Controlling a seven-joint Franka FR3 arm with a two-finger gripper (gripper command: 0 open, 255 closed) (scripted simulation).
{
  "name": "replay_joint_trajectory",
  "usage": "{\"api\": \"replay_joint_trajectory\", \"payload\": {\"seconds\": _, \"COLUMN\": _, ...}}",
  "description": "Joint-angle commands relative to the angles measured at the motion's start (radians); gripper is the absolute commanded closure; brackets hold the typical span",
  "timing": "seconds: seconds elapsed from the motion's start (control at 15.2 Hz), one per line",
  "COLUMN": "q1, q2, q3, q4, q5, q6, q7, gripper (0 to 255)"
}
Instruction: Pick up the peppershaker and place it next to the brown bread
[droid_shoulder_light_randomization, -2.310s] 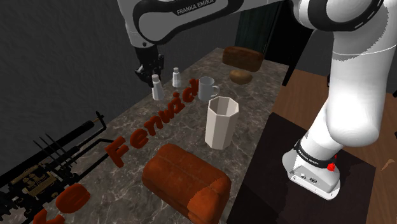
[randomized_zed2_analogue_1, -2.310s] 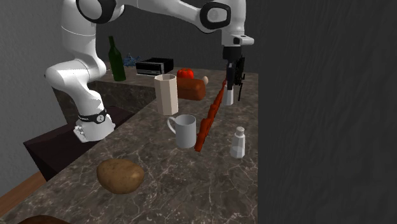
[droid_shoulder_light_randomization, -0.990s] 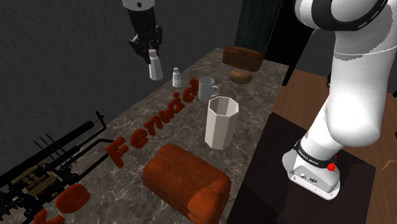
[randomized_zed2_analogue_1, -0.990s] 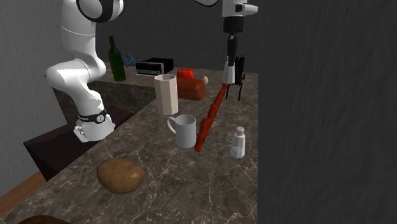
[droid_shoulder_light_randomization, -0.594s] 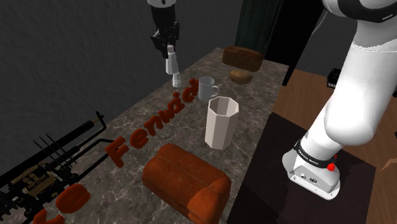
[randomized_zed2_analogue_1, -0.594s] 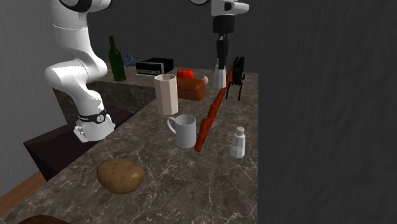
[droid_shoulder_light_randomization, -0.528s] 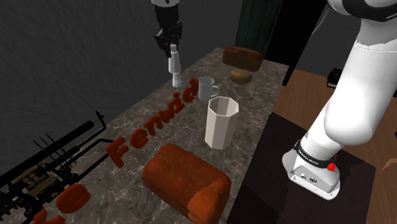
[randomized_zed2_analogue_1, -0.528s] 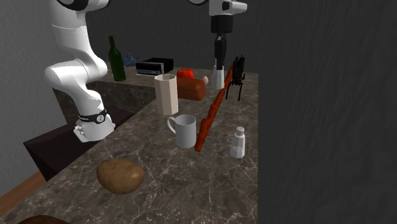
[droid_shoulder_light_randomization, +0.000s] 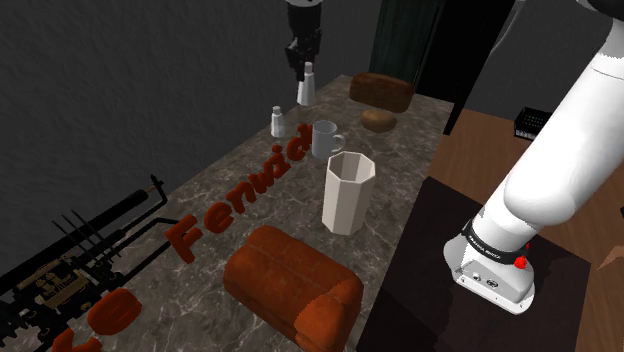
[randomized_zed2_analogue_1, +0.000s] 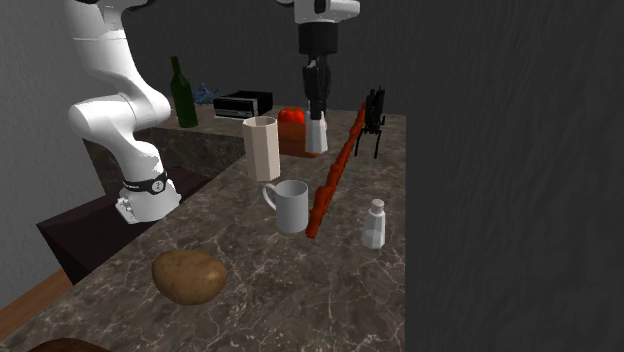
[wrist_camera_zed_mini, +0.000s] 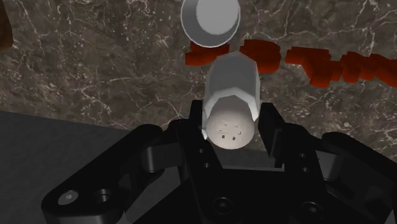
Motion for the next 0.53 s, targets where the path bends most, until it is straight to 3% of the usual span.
{"api": "replay_joint_trajectory", "payload": {"seconds": 0.0, "q1": -0.025, "q2": -0.027, "q3": -0.023, "q4": -0.034, "q5": 0.010, "q6": 0.014, "q7": -0.049, "gripper": 255}}
{"api": "replay_joint_trajectory", "payload": {"seconds": 0.46, "q1": -0.105, "q2": -0.103, "q3": -0.111, "q4": -0.127, "q5": 0.033, "q6": 0.051, "q7": -0.221, "gripper": 255}}
